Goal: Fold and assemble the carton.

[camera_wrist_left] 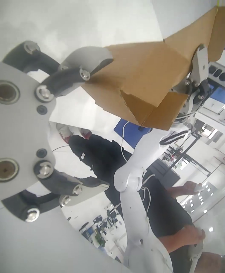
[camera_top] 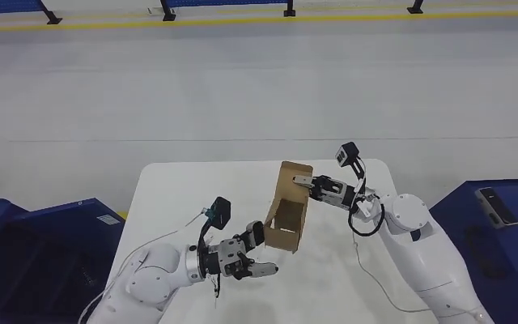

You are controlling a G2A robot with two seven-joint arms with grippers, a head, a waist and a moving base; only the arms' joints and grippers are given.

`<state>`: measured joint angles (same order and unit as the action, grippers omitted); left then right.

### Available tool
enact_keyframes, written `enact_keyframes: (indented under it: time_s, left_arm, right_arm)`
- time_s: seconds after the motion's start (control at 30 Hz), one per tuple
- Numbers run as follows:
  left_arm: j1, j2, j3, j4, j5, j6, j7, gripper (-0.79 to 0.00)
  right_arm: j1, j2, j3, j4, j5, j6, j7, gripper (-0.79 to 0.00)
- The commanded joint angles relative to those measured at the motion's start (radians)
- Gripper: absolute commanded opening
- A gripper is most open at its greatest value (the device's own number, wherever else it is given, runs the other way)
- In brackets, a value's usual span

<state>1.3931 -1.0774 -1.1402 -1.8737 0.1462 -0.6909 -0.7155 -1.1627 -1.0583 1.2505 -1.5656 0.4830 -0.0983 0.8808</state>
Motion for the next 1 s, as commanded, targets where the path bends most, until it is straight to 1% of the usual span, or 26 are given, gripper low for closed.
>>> enact_keyframes:
  time_s: [0.0, 0.2, 0.3, 0.4, 0.53, 0.67, 0.87, 0.97]
  left_arm:
    - [-0.013, 0.000, 0.017, 0.000, -0.029, 0.006, -0.029, 0.000]
    - [-0.060, -0.005, 0.080, 0.009, -0.054, 0.020, -0.070, 0.000]
    - [-0.088, -0.012, 0.114, 0.023, -0.048, 0.033, -0.064, 0.000]
    - [-0.110, -0.018, 0.137, 0.037, -0.028, 0.039, -0.040, 0.000]
    - [-0.122, -0.019, 0.137, 0.057, -0.035, 0.040, -0.027, 0.000]
    - [-0.123, -0.016, 0.131, 0.058, -0.044, 0.042, -0.032, 0.000]
    - [-0.134, -0.024, 0.172, 0.065, -0.003, 0.041, 0.005, 0.000]
    - [-0.138, -0.024, 0.169, 0.076, 0.000, 0.037, 0.015, 0.000]
  right_arm:
    - [-0.008, -0.001, -0.006, -0.010, 0.003, 0.003, -0.008, -0.785]
    - [-0.018, -0.009, -0.043, -0.036, 0.020, 0.011, -0.003, -0.785]
    - [-0.018, -0.013, -0.066, -0.038, 0.033, 0.017, 0.011, -0.785]
    - [-0.018, -0.014, -0.066, -0.027, 0.034, 0.011, 0.014, -0.785]
    - [-0.025, -0.010, -0.035, -0.015, 0.053, 0.015, 0.033, -0.785]
    - [-0.037, -0.008, -0.028, -0.024, 0.063, 0.022, 0.044, -0.785]
    - [-0.055, -0.011, -0.037, -0.043, 0.086, 0.025, 0.056, -0.785]
    - [-0.062, -0.007, -0.014, -0.041, 0.081, 0.022, 0.053, -0.785]
